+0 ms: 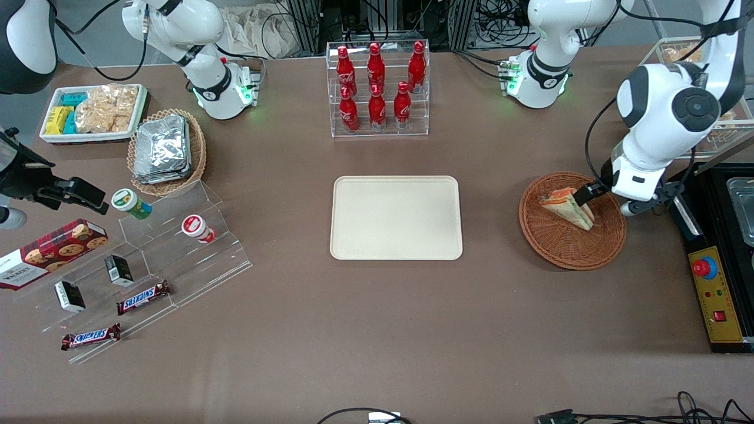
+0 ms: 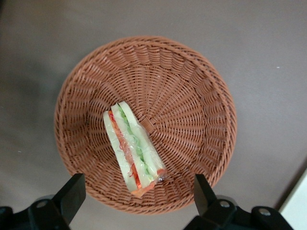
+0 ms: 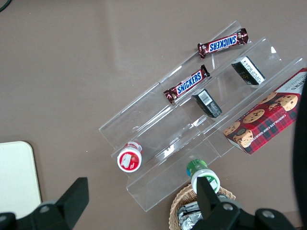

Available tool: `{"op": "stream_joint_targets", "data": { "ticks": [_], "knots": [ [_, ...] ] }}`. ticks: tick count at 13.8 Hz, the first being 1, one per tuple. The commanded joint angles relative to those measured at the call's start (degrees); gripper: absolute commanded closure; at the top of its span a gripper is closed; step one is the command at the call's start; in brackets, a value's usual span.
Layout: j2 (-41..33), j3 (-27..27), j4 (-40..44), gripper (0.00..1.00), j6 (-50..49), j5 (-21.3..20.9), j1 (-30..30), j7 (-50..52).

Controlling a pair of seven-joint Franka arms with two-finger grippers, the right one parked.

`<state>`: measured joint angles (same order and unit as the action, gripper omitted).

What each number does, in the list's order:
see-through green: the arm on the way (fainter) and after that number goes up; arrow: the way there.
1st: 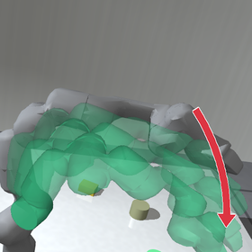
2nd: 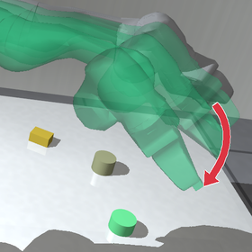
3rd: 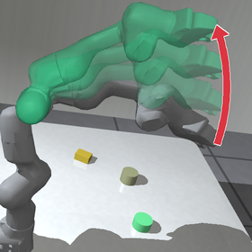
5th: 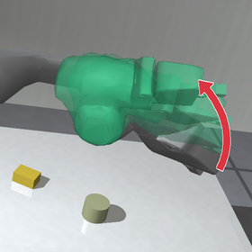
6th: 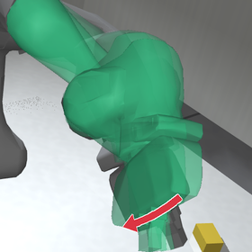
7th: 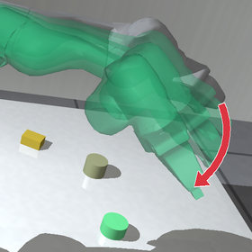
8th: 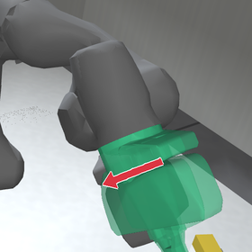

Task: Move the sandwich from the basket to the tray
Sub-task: 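Lower the open left gripper over the sandwich in the wicker basket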

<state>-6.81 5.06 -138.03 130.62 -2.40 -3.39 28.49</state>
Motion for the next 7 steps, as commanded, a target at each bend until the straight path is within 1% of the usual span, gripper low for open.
{"op": "stream_joint_targets", "data": {
  "ticks": [1,5,7],
  "knots": [
    [1.1,0.1,-3.2,0.00,4.6,-0.1,-0.1,4.8],
    [2.3,0.1,-5.8,0.00,8.6,-0.2,-0.2,7.0],
    [4.3,0.1,-6.1,0.00,10.8,-0.2,-0.1,8.9]
  ]
}}
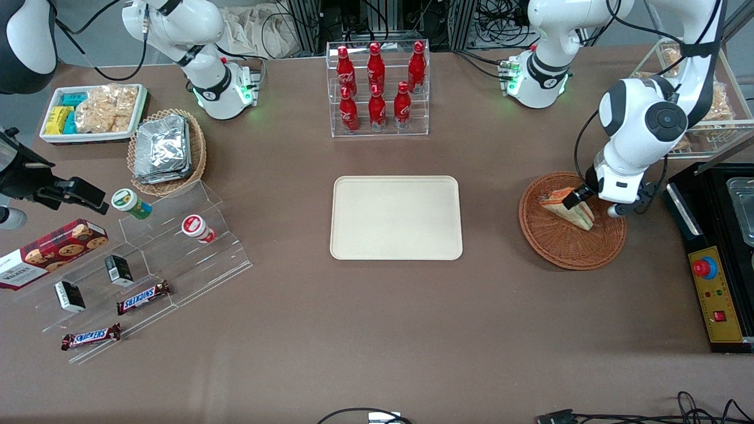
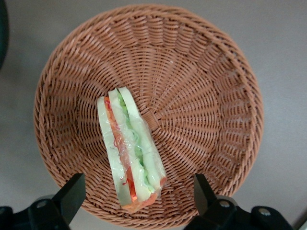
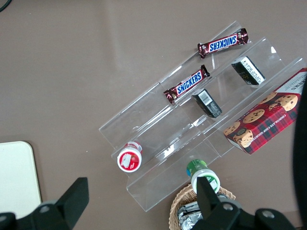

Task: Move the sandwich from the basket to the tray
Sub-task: 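Lower the open left gripper over the sandwich in the wicker basket, then close the left gripper on the wrapped sandwich wedge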

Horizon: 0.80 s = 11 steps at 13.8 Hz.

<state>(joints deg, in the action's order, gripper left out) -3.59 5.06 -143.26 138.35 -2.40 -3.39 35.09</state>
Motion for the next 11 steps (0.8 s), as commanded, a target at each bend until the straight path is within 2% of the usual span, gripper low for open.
{"op": "stream_joint_targets", "data": {
  "ticks": [1,7,11],
  "knots": [
    [1.4,0.1,-1.8,0.00,4.4,-0.2,-0.1,3.1],
    [3.6,0.0,-5.7,0.00,12.4,-0.3,-2.1,3.4],
    [4.4,0.1,-6.2,0.00,13.1,-0.3,-2.1,4.3]
  ]
}}
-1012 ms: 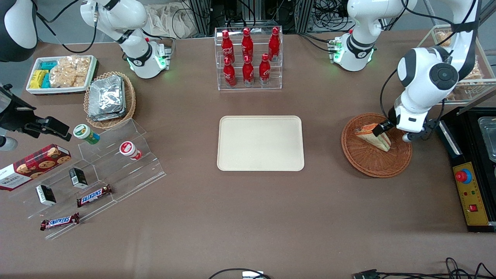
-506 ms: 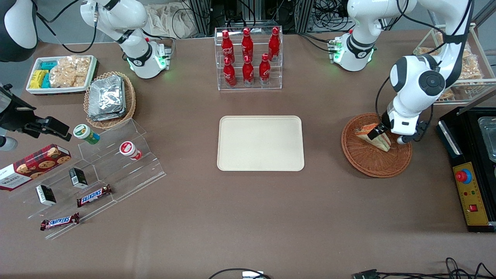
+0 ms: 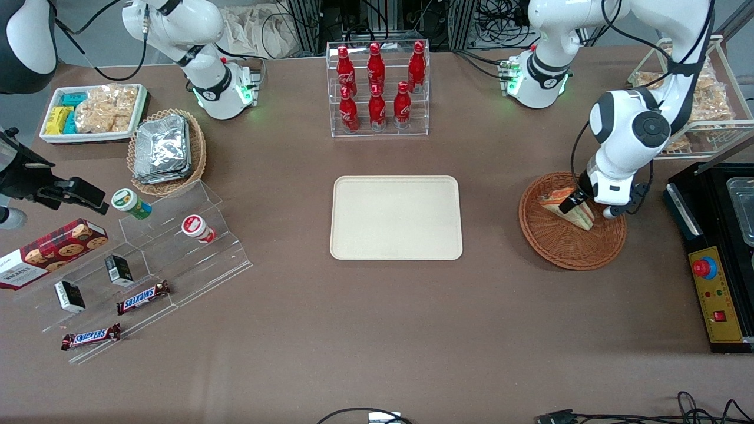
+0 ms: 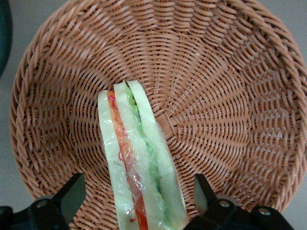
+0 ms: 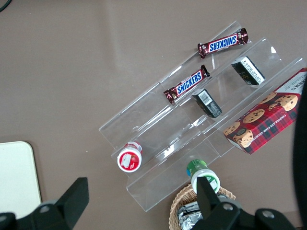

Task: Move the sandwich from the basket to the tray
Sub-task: 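Close the left gripper on the wrapped sandwich wedge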

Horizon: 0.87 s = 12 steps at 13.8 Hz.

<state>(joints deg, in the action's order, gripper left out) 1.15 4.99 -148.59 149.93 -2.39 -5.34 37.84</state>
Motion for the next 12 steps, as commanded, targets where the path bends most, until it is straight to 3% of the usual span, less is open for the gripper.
{"op": "stream_joint_targets", "data": {
  "ticks": [1,2,3,4,6,10,12],
  "knots": [
    [-0.4,0.2,-0.8,0.07,1.5,-0.2,0.0,1.8],
    [-0.3,0.3,-0.7,0.33,1.5,-0.3,0.1,2.1],
    [0.1,0.3,-0.6,0.67,1.5,-0.3,0.3,2.3],
    [0.4,0.3,-0.6,0.88,1.4,-0.7,0.3,2.3],
    [0.8,0.4,-0.6,1.00,1.4,-0.8,0.4,2.3],
    [-0.4,0.5,0.0,1.00,-0.1,-1.2,0.4,1.5],
    [-3.0,0.7,1.5,1.00,-5.9,-3.1,0.4,-0.7]
  ]
}}
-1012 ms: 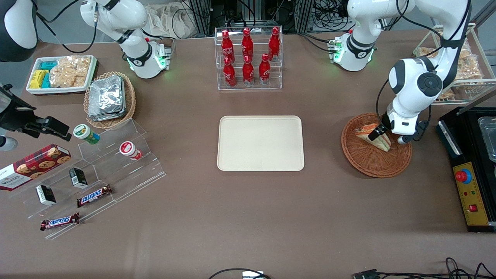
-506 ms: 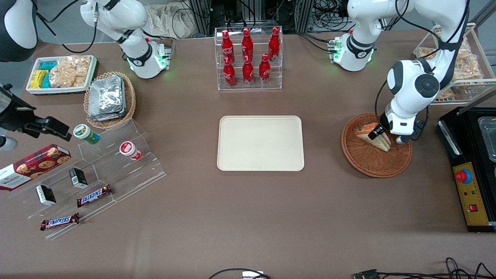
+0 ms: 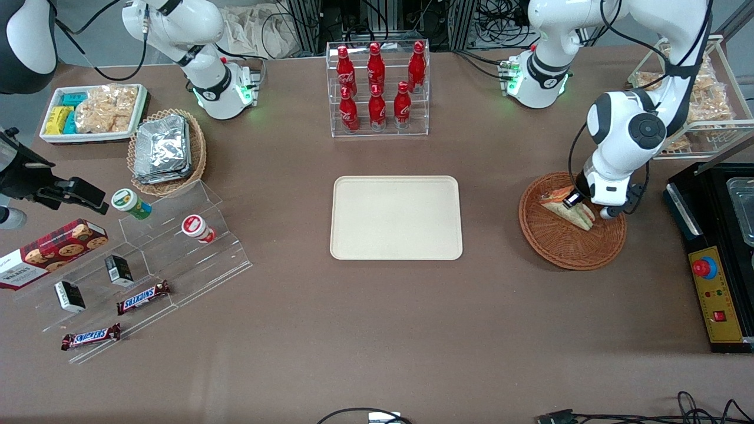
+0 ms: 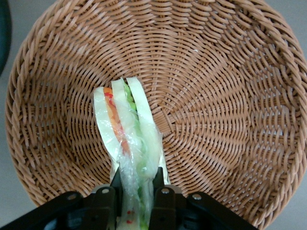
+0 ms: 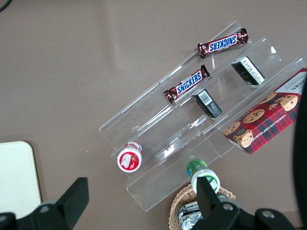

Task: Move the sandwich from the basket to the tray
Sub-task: 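Close the left gripper on the wrapped sandwich wedge, then lift the sandwich up out of the basket with the left gripper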

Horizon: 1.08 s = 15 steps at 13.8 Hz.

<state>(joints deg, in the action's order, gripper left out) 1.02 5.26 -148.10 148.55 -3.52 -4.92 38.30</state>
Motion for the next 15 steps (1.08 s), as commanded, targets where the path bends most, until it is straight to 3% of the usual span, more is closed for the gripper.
{"op": "stream_joint_targets", "data": {
  "ticks": [1,7,11,15],
  "knots": [
    [-4.6,0.4,2.6,1.00,-8.8,-2.5,0.0,-5.3],
    [-7.5,0.6,15.5,0.99,-27.6,-1.8,0.4,-30.7],
    [-7.6,0.6,20.9,1.00,-33.2,-0.7,1.1,-45.9],
    [-7.9,1.2,24.1,1.00,-35.7,0.5,3.9,-49.2]
  ]
}}
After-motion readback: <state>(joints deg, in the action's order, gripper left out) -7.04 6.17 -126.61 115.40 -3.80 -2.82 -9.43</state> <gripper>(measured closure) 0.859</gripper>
